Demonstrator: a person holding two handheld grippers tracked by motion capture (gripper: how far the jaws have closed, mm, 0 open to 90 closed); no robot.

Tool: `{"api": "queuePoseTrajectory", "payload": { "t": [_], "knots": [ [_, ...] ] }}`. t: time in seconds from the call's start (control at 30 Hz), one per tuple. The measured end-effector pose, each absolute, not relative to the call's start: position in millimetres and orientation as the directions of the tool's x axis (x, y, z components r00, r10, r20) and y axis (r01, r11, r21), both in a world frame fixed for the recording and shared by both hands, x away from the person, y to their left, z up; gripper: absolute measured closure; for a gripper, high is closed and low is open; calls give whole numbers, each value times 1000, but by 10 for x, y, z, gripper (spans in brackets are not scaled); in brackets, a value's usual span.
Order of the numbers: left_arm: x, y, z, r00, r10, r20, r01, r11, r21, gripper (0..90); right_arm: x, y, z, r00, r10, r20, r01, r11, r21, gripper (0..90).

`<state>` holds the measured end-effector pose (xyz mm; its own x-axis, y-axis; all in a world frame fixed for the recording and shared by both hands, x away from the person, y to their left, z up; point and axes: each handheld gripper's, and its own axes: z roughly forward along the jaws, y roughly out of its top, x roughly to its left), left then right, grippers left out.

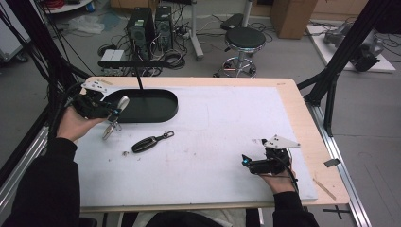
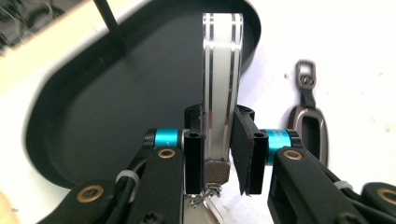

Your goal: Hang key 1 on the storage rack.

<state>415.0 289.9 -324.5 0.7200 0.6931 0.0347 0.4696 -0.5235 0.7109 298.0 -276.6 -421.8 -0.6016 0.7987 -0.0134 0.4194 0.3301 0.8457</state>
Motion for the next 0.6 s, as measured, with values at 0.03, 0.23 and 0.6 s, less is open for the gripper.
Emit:
{"api": "queuePoseTrajectory", "payload": {
  "t": [0.03,0.23,0.6],
  "knots": [
    [4150,2909,-3180,715,697,40,465,-518,718,753,2978,-2763,-4218,-605,796,-14,418,332,846,8],
    [4141,2966,-2956,700,711,57,451,-503,738,753,2967,-2738,-4203,-613,790,-20,407,338,849,8],
    [4214,3028,-2699,657,748,93,423,-467,776,753,2977,-2708,-4197,-619,785,-27,400,344,850,8]
  ]
}}
